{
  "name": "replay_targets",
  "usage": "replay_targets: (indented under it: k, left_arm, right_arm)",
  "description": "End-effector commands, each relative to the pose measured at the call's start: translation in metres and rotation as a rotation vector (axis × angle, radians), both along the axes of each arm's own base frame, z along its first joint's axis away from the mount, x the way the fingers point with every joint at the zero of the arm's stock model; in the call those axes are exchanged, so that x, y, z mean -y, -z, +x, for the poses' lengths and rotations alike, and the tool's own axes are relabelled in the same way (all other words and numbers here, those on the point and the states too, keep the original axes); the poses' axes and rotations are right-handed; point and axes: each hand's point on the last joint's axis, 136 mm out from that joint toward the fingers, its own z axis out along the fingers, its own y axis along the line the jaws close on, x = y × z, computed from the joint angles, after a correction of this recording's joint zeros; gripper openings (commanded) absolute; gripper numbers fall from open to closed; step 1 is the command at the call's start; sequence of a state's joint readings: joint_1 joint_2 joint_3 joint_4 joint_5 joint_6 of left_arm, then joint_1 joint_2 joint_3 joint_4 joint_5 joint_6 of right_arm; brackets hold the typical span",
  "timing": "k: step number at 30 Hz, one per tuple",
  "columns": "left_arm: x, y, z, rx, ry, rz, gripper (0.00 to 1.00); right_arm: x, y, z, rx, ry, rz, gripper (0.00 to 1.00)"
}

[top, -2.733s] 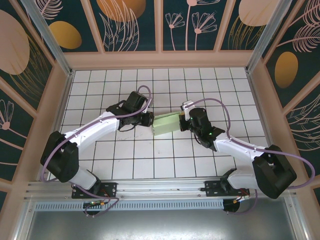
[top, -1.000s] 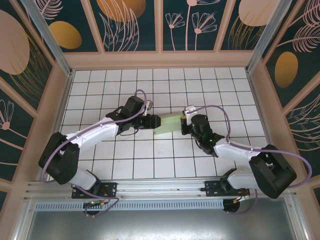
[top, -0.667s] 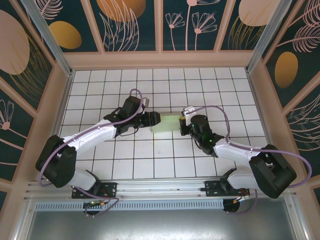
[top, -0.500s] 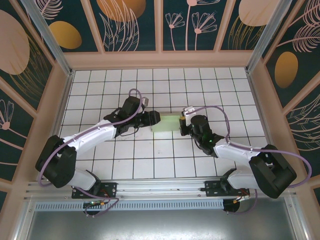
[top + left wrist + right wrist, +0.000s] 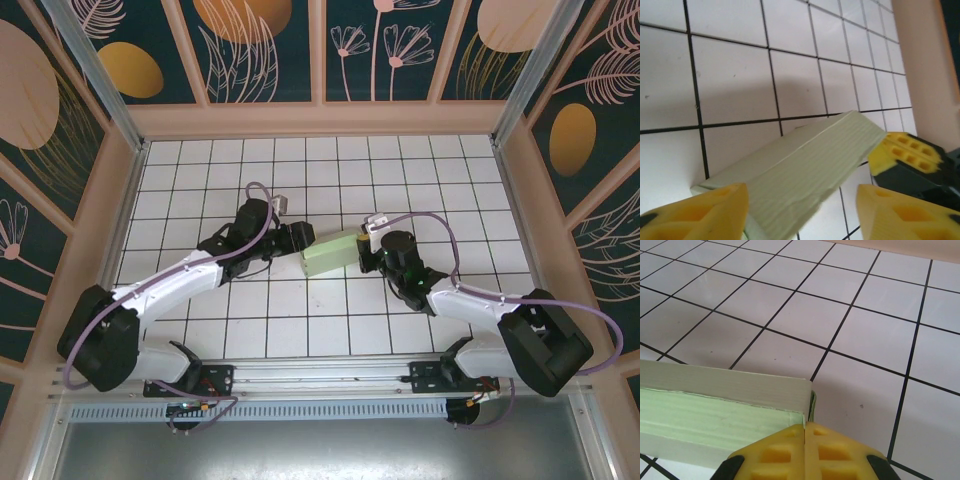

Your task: Fold the paper box

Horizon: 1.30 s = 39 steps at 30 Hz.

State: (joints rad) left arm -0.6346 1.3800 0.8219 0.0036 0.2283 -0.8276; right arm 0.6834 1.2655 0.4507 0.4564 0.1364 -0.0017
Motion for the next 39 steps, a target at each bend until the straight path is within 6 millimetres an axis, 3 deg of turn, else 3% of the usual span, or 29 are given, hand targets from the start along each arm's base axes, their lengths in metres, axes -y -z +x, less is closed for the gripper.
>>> replay_targets:
  k: [1, 5, 15, 19, 20, 21, 27, 32, 35, 39]
  left_arm:
    - [0.000, 0.025, -0.003, -0.068, -0.001, 0.005, 0.51]
    - [0.000, 0.056, -0.013, -0.121, 0.033, 0.030, 0.42]
    - [-0.007, 0.093, -0.025, -0.189, 0.044, 0.080, 0.46]
    - [-0.009, 0.105, -0.026, -0.209, 0.042, 0.106, 0.46]
    - [-0.010, 0.107, -0.027, -0.212, 0.042, 0.109, 0.46]
    - [-0.010, 0.107, -0.026, -0.211, 0.044, 0.111, 0.46]
    - [-0.009, 0.112, -0.025, -0.206, 0.067, 0.145, 0.45]
    - [-0.007, 0.112, -0.026, -0.202, 0.087, 0.138, 0.44]
    - [-0.006, 0.111, -0.027, -0.193, 0.099, 0.138, 0.42]
    - [-0.006, 0.114, -0.030, -0.198, 0.108, 0.133, 0.39]
  right_arm:
    - [-0.003, -0.002, -0.004, 0.012, -0.022, -0.007, 0.00]
    - [-0.003, -0.006, -0.003, 0.020, -0.020, -0.006, 0.00]
    - [-0.005, -0.009, -0.003, 0.027, -0.027, 0.011, 0.01]
    - [-0.007, -0.024, -0.007, 0.064, -0.046, 0.060, 0.22]
    - [-0.007, -0.028, -0.008, 0.074, -0.053, 0.073, 0.38]
    - [-0.006, -0.034, -0.010, 0.086, -0.060, 0.087, 0.46]
    - [-0.003, -0.081, -0.023, 0.174, -0.129, 0.248, 0.72]
    - [0.007, -0.109, -0.017, 0.169, -0.088, 0.427, 0.76]
    - [0.007, -0.097, -0.002, 0.066, -0.023, 0.447, 0.76]
    - [0.004, -0.049, 0.015, -0.107, 0.057, 0.359, 0.76]
